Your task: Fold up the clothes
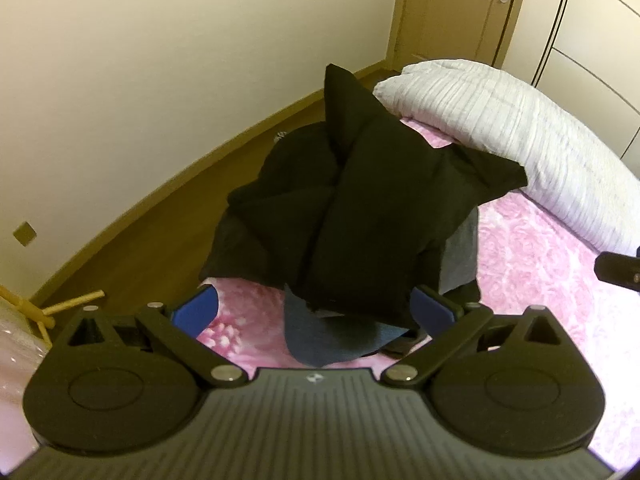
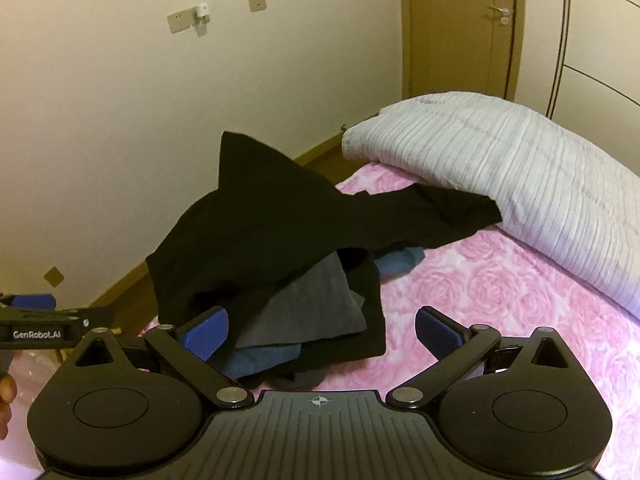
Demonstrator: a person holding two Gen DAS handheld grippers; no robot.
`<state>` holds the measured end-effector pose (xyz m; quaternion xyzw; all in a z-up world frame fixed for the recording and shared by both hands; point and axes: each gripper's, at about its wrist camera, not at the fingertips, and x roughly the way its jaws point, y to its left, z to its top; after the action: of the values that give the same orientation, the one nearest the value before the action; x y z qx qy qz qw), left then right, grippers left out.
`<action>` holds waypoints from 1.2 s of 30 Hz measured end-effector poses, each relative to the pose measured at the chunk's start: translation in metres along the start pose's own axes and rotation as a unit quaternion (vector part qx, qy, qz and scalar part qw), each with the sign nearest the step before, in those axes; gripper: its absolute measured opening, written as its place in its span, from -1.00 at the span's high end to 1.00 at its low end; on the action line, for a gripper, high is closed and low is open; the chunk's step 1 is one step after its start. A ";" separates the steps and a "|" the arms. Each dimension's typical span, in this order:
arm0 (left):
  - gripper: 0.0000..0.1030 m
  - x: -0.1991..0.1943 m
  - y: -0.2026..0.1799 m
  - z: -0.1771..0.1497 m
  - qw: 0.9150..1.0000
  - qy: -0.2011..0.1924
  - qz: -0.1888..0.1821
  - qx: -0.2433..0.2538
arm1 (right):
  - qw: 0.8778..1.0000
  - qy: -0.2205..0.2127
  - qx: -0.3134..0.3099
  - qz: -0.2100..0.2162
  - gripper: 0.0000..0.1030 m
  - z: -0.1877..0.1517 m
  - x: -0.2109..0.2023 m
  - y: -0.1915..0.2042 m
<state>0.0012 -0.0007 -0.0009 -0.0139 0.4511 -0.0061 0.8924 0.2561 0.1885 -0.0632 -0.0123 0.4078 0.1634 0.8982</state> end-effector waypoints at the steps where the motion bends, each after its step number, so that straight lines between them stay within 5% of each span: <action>1: -0.96 0.001 -0.001 0.000 1.000 0.002 -0.003 -0.003 | 1.000 0.000 0.002 0.002 -0.99 0.001 0.001 -0.001; 19: -0.96 0.009 -0.011 0.004 0.999 0.004 -0.029 0.019 | 0.997 -0.071 0.024 0.023 -0.99 0.000 -0.012 0.001; 36: -0.96 0.014 -0.015 0.003 0.999 0.006 -0.023 0.038 | 0.998 -0.054 0.035 0.026 -0.99 -0.005 -0.006 -0.014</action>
<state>0.0114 -0.0156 -0.0099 0.0098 0.4554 -0.0445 0.8891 0.2528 0.1730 -0.0635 0.0385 0.3643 0.1728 0.9143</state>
